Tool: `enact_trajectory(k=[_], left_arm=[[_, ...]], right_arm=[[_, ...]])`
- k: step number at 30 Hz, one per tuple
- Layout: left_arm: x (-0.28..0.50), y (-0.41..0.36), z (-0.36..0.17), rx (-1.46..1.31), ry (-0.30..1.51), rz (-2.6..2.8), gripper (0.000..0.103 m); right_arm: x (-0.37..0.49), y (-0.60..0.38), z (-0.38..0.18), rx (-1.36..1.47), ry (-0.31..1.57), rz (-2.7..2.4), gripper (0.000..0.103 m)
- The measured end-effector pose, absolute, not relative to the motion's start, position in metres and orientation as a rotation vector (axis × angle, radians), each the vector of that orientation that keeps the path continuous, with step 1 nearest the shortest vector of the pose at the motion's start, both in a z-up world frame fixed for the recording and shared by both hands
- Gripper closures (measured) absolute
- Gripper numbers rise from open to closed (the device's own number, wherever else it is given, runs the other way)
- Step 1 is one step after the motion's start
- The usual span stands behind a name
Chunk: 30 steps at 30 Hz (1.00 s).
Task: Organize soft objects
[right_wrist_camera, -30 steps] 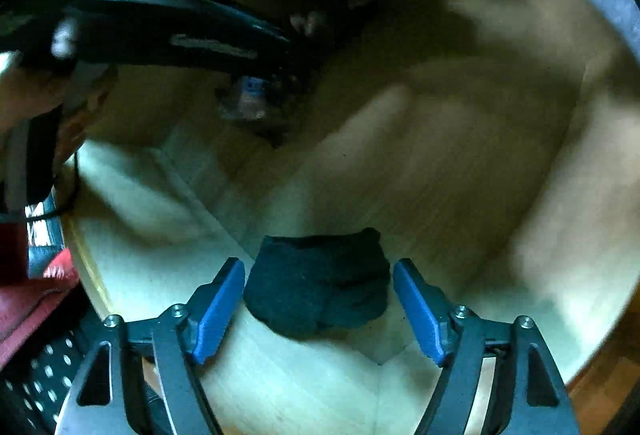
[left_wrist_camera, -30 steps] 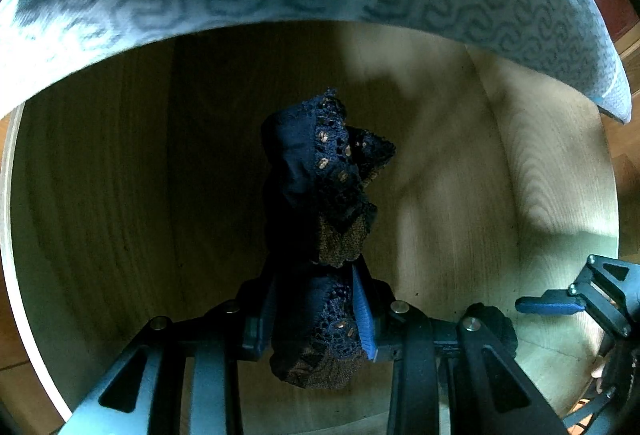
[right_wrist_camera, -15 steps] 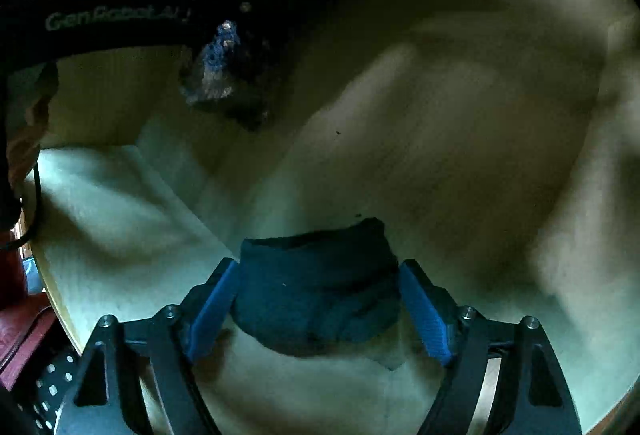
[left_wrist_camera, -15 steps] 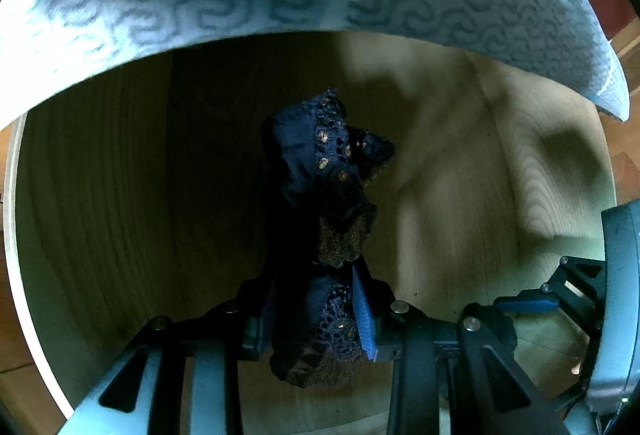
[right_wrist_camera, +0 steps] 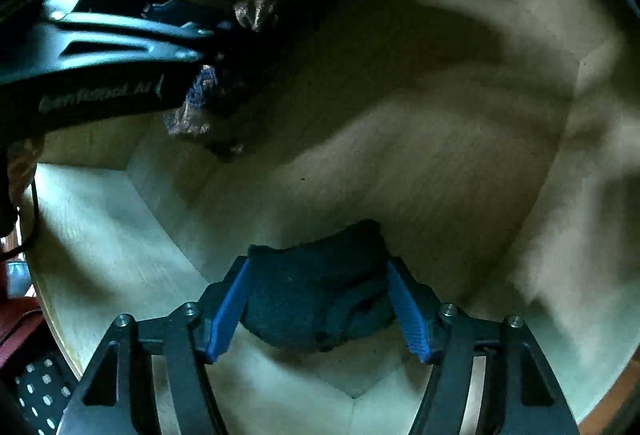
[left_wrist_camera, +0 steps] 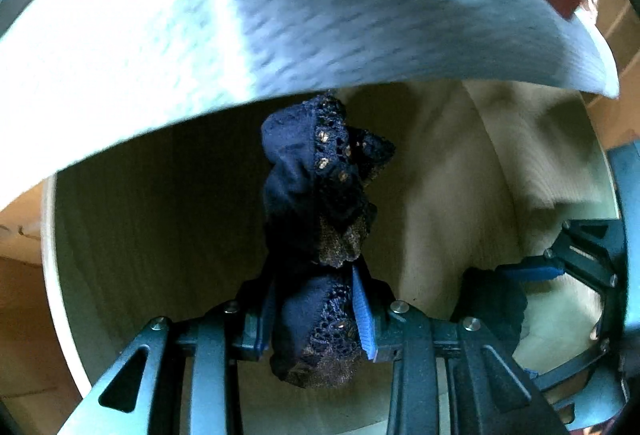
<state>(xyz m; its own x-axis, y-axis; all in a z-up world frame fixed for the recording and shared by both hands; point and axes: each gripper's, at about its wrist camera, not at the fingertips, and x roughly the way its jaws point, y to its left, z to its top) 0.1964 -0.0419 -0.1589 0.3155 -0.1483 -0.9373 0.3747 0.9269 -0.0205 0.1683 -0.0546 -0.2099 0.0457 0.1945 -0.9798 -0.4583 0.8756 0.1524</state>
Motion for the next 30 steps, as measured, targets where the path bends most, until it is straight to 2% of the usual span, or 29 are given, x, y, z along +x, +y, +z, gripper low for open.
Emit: enact_trajectory(k=[11, 30], left_arm=[[0.176, -0.047, -0.155, 0.239, 1.177, -0.364, 0.070], [0.160, -0.048, -0.114, 0.264, 1.086, -0.375, 0.070]], right_arm=[[0.180, -0.069, -0.214, -0.211, 1.441, 0.517, 0.033], [0.167, -0.082, -0.212, -0.199, 1.431, 0.521, 0.033]])
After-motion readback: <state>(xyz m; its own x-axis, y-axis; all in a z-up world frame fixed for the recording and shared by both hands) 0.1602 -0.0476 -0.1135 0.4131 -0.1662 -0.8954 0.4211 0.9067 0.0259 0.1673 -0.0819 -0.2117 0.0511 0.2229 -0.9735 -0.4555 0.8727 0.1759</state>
